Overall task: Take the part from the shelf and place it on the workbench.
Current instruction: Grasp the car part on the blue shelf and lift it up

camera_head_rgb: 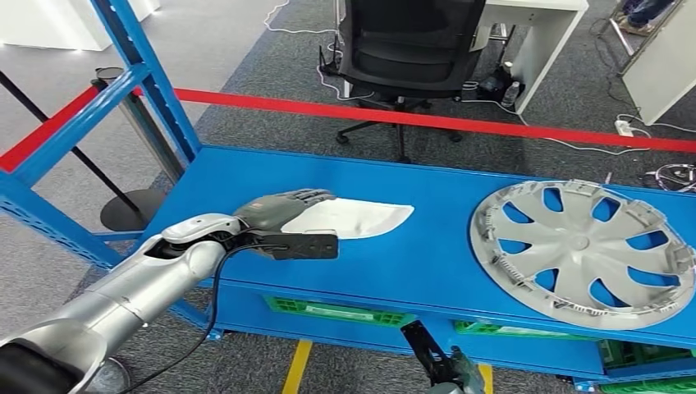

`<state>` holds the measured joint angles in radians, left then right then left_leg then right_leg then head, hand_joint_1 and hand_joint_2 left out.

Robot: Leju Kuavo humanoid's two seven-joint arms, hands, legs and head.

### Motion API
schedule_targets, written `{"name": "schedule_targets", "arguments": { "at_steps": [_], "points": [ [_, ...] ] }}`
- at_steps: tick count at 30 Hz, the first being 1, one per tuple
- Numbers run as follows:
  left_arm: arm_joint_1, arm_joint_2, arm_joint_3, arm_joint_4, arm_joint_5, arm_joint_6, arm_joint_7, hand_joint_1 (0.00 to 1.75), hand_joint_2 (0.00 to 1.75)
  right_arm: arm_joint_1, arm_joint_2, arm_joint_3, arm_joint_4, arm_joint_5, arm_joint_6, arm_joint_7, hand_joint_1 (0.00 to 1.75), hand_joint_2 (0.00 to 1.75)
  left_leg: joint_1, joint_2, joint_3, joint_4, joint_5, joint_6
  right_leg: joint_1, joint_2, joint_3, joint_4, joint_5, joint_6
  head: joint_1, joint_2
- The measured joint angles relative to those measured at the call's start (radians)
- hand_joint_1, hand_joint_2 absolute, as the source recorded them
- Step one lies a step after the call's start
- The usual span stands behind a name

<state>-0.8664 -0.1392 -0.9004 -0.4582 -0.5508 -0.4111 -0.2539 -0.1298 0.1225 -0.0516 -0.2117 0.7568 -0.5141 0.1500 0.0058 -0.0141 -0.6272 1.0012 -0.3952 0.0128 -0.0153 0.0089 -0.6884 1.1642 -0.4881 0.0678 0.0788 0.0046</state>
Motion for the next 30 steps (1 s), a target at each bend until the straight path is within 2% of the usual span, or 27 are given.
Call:
{"name": "schedule_targets", "arguments": {
  "at_steps": [1, 2, 3, 4, 6, 7, 8, 9, 11, 13, 14, 17, 18, 19, 20, 22, 23, 25, 27, 28, 30],
  "points": [
    [0.001, 0.002, -0.001, 0.007, 0.002, 0.004, 0.008, 0.0, 1.75, 0.001, 0.0, 0.0, 0.0, 0.0, -0.001, 0.001, 0.0, 0.0, 0.0, 0.0, 0.0, 0.0, -0.001, 0.001, 0.0, 0.0, -0.033, 0.069, -0.029, 0.003, 0.001, 0.0],
    [0.002, 0.005, -0.002, 0.014, 0.003, 0.007, 0.017, 0.0, 1.75, 0.003, 0.0, 0.0, 0.0, 0.001, -0.001, 0.002, 0.0, 0.0, 0.0, 0.0, 0.0, 0.0, -0.001, 0.002, -0.001, -0.001, -0.061, 0.123, -0.045, 0.005, 0.002, 0.0],
    [0.003, 0.009, -0.003, 0.022, 0.005, 0.007, 0.024, 0.0, 1.75, 0.005, 0.0, 0.0, 0.0, 0.002, -0.002, 0.003, 0.0, 0.0, 0.0, 0.0, 0.0, 0.0, -0.002, 0.002, -0.001, -0.001, -0.075, 0.148, -0.044, 0.007, 0.002, 0.0],
    [0.004, 0.012, -0.004, 0.029, 0.007, 0.005, 0.031, 0.0, 1.75, 0.007, 0.0, -0.001, 0.0, 0.003, -0.003, 0.005, 0.0, 0.0, 0.001, 0.0, 0.001, 0.001, -0.002, 0.002, -0.003, -0.001, -0.07, 0.133, -0.025, 0.009, 0.002, 0.0],
    [0.003, 0.019, -0.006, 0.04, 0.016, -0.011, 0.038, 0.0, 1.75, 0.007, -0.002, -0.001, 0.0, 0.009, -0.003, 0.006, 0.0, 0.0, 0.004, -0.002, 0.002, 0.004, -0.006, -0.005, -0.007, -0.002, -0.017, 0.015, 0.042, 0.014, 0.002, 0.0],
    [0.001, 0.022, -0.006, 0.044, 0.022, -0.021, 0.04, 0.0, 1.75, 0.005, -0.001, -0.001, 0.0, 0.011, -0.004, 0.006, 0.0, 0.0, 0.004, -0.003, 0.001, 0.009, -0.009, -0.01, -0.008, -0.002, 0.016, -0.049, 0.065, 0.015, 0.003, 0.0],
    [-0.001, 0.025, -0.006, 0.048, 0.027, -0.031, 0.04, 0.0, 1.75, 0.004, -0.001, -0.001, 0.0, 0.013, -0.004, 0.006, 0.0, 0.0, 0.002, -0.004, 0.0, 0.013, -0.011, -0.016, -0.009, 0.0, 0.039, -0.094, 0.077, 0.01, 0.004, 0.0],
    [-0.002, 0.027, -0.006, 0.051, 0.03, -0.038, 0.04, 0.0, 1.75, 0.003, -0.001, -0.001, 0.0, 0.014, -0.005, 0.006, 0.0, 0.0, 0.0, -0.005, -0.001, 0.015, -0.011, -0.022, -0.008, 0.002, 0.051, -0.116, 0.078, 0.003, 0.003, 0.0],
    [-0.003, 0.029, -0.007, 0.056, 0.035, -0.049, 0.041, 0.0, 1.75, 0.003, 0.0, -0.002, 0.0, 0.015, -0.005, 0.006, 0.0, 0.0, 0.0, -0.005, -0.002, 0.013, -0.009, -0.031, -0.006, 0.006, 0.051, -0.118, 0.076, -0.016, 0.001, 0.001],
    [-0.005, 0.031, -0.007, 0.059, 0.039, -0.06, 0.042, 0.0, 1.75, 0.003, 0.0, -0.003, 0.0, 0.018, -0.005, 0.006, 0.0, 0.0, 0.002, -0.002, -0.01, 0.03, -0.024, -0.039, -0.006, 0.007, 0.051, -0.119, 0.077, -0.03, -0.002, 0.001],
    [-0.007, 0.031, -0.007, 0.059, 0.042, -0.064, 0.04, 0.0, 1.75, 0.002, 0.0, -0.003, 0.0, 0.02, -0.005, 0.006, 0.0, 0.0, 0.003, 0.0, -0.027, 0.066, -0.046, -0.043, -0.007, 0.006, 0.052, -0.12, 0.078, -0.035, -0.003, 0.001],
    [-0.01, 0.031, -0.01, 0.06, 0.056, -0.072, 0.025, 0.0, 1.75, 0.001, 0.0, -0.004, 0.0, 0.025, -0.005, 0.006, 0.0, 0.0, 0.002, 0.002, -0.12, 0.253, -0.128, -0.048, -0.007, 0.004, 0.053, -0.121, 0.077, -0.042, -0.005, 0.001],
    [-0.01, 0.031, -0.011, 0.06, 0.061, -0.08, 0.022, 0.0, 1.75, 0.001, 0.0, -0.005, 0.0, 0.026, -0.005, 0.006, 0.0, 0.0, 0.002, 0.002, -0.141, 0.288, -0.132, -0.047, -0.006, 0.004, 0.054, -0.121, 0.076, -0.042, -0.006, 0.001],
    [-0.012, 0.031, -0.012, 0.06, 0.065, -0.09, 0.023, 0.0, 1.75, 0.001, 0.0, -0.005, 0.0, 0.027, -0.005, 0.006, 0.0, 0.0, 0.002, 0.002, -0.144, 0.289, -0.119, -0.044, -0.006, 0.004, 0.054, -0.121, 0.076, -0.042, -0.005, 0.001],
    [-0.016, 0.031, -0.014, 0.06, 0.067, -0.099, 0.029, 0.0, 1.75, 0.001, 0.0, -0.006, 0.0, 0.029, -0.005, 0.006, 0.0, 0.0, 0.002, 0.002, -0.128, 0.253, -0.088, -0.041, -0.006, 0.004, 0.056, -0.121, 0.076, -0.042, -0.006, 0.001],
    [-0.026, 0.031, -0.018, 0.06, 0.069, -0.105, 0.05, 0.0, 1.75, 0.001, 0.0, -0.007, 0.0, 0.031, -0.005, 0.004, 0.0, 0.0, 0.0, 0.002, -0.066, 0.126, -0.021, -0.031, -0.004, 0.005, 0.059, -0.119, 0.073, -0.038, -0.006, 0.001],
    [-0.031, 0.031, -0.019, 0.06, 0.069, -0.1, 0.061, 0.0, 1.75, 0.001, 0.0, -0.008, 0.0, 0.031, -0.005, 0.003, 0.0, 0.0, -0.001, 0.002, -0.038, 0.07, -0.004, -0.028, -0.003, 0.006, 0.059, -0.118, 0.072, -0.034, -0.005, 0.001],
    [-0.033, 0.036, -0.022, 0.06, 0.069, -0.081, 0.073, 0.0, 1.75, 0.002, 0.0, -0.011, 0.0, 0.032, -0.005, 0.001, 0.0, 0.0, -0.004, 0.001, -0.015, 0.021, -0.003, -0.024, -0.001, 0.006, 0.058, -0.12, 0.072, -0.024, -0.004, 0.001],
    [-0.029, 0.045, -0.027, 0.063, 0.069, -0.063, 0.076, 0.0, 1.75, 0.003, 0.0, -0.013, 0.0, 0.033, -0.005, -0.001, 0.0, 0.0, -0.003, 0.001, -0.012, 0.013, -0.003, -0.017, -0.003, 0.005, 0.058, -0.125, 0.072, -0.012, -0.004, 0.001],
    [-0.028, 0.05, -0.028, 0.065, 0.069, -0.057, 0.075, 0.0, 1.75, 0.003, 0.0, -0.015, 0.0, 0.033, -0.005, -0.001, 0.0, 0.0, -0.001, 0.001, -0.01, 0.01, -0.001, -0.012, -0.004, 0.004, 0.054, -0.116, 0.063, -0.007, -0.003, 0.001],
    [-0.027, 0.058, -0.032, 0.068, 0.068, -0.049, 0.074, 0.0, 1.75, 0.003, -0.001, -0.018, 0.0, 0.034, -0.005, -0.001, 0.0, 0.0, 0.003, 0.001, -0.007, 0.006, 0.001, -0.004, -0.004, 0.0, 0.014, -0.033, 0.017, 0.0, 0.0, 0.001]
  ]
}}
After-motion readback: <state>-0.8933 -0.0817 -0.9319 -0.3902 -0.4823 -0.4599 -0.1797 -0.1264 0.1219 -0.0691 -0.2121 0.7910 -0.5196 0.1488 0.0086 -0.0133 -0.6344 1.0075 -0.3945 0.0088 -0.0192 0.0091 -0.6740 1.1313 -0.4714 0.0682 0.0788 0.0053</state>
